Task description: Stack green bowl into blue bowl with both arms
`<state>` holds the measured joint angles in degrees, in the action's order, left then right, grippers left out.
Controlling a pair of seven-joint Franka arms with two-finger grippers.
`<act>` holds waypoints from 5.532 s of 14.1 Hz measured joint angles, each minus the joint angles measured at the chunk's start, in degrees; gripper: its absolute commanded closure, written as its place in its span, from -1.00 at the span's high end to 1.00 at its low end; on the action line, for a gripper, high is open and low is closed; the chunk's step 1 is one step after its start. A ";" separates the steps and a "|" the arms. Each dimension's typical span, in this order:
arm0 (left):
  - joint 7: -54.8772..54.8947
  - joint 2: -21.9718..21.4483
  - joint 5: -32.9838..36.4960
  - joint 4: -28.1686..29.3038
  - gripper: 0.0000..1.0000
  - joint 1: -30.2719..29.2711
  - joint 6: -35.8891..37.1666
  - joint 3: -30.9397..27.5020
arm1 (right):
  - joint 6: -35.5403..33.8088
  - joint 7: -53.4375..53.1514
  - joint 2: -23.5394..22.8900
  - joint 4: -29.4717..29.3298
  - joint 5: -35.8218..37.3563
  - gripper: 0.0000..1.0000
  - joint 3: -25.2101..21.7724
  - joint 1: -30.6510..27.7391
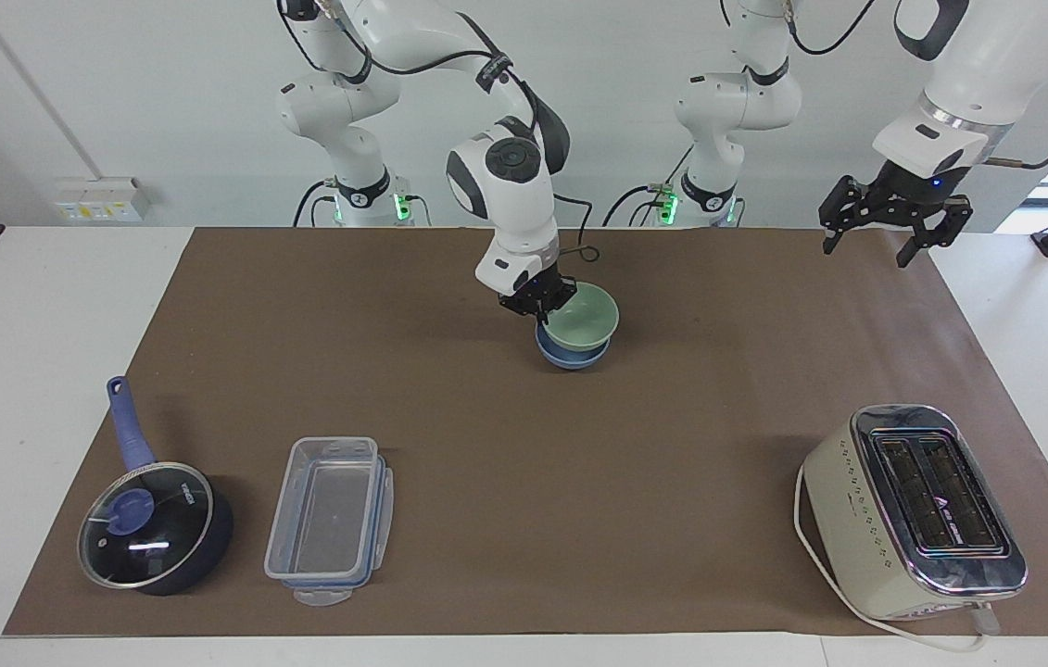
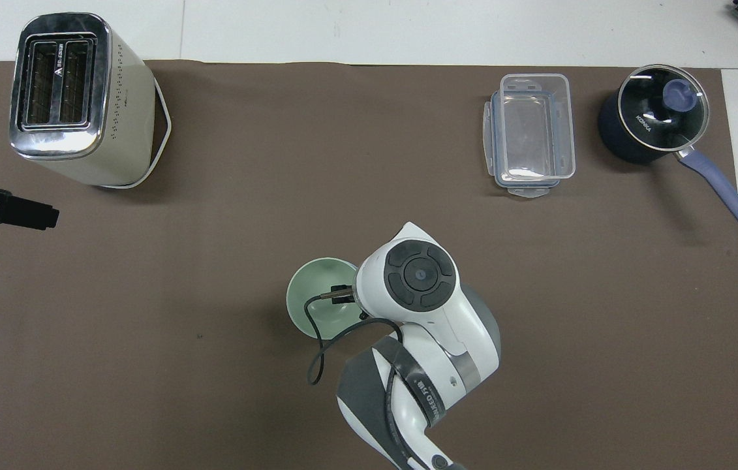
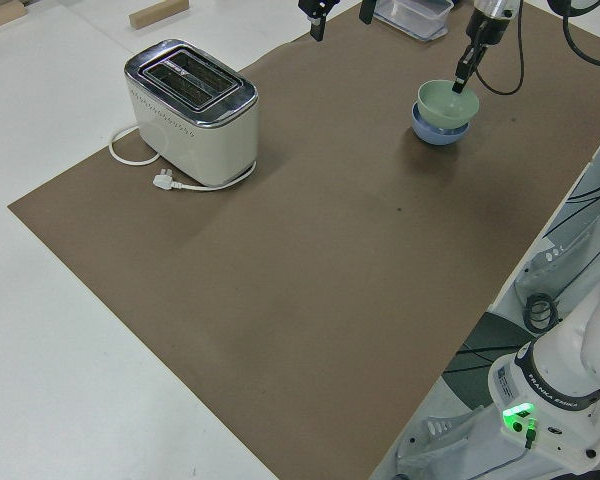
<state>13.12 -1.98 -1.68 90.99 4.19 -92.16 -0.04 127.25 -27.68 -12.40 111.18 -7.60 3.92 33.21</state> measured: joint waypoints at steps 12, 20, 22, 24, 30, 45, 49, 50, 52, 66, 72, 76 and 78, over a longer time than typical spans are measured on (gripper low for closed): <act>-0.01 0.00 0.00 0.00 1.00 0.00 0.02 0.00 | 0.22 0.00 -0.07 0.68 0.00 -1.00 -0.26 -0.14; -0.01 0.00 0.00 0.00 1.00 0.00 0.02 -0.01 | 3.93 0.00 -0.20 2.69 0.00 -0.83 -0.26 -0.14; -0.01 0.00 0.00 0.00 1.00 0.00 0.02 -0.01 | 3.94 0.01 -0.20 2.74 0.00 -0.24 -0.26 -0.14; -0.01 0.00 0.00 0.00 1.00 0.00 0.02 -0.01 | 3.94 0.01 -0.20 2.76 0.00 0.99 -0.27 -0.14; -0.02 0.00 0.00 0.00 1.00 0.00 0.03 -0.01 | 3.62 0.05 0.94 1.24 0.05 1.00 -0.72 -1.49; -0.02 0.00 0.00 0.00 1.00 0.00 0.03 -0.01 | -22.87 6.06 14.49 -11.79 5.04 1.00 -1.79 -23.54; -0.02 0.00 0.00 0.00 1.00 0.00 0.03 -0.01 | -29.95 9.08 16.69 -16.18 5.28 1.00 -2.05 -27.88; -0.02 0.00 0.00 0.00 1.00 0.00 0.03 -0.01 | -31.69 9.72 16.78 -17.79 5.28 1.00 -2.14 -29.39; -0.02 0.00 0.00 0.00 1.00 0.00 0.03 -0.01 | -34.95 10.43 16.80 -20.35 5.28 1.00 -2.27 -32.13; -0.03 0.00 0.00 0.00 1.00 0.00 0.04 -0.01 | -39.25 15.84 18.18 -19.72 5.60 1.00 -2.53 -37.35; -0.03 0.00 0.00 0.00 1.00 0.00 0.04 -0.01 | -40.85 18.22 18.54 -20.62 8.55 1.00 -2.37 -37.21; -0.03 -0.01 0.00 0.00 1.00 0.00 0.00 -0.01 | -41.98 18.24 18.54 -20.71 8.56 1.00 -2.25 -37.14; -0.03 -0.01 0.00 -0.01 1.00 0.00 -0.03 -0.01 | -44.28 18.25 18.54 -20.84 8.56 1.00 -2.16 -37.12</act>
<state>13.09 -1.99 -1.68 90.98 4.19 -92.18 -0.04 82.96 -9.42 6.14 90.35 0.96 1.76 -3.91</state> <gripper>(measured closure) 0.000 0.000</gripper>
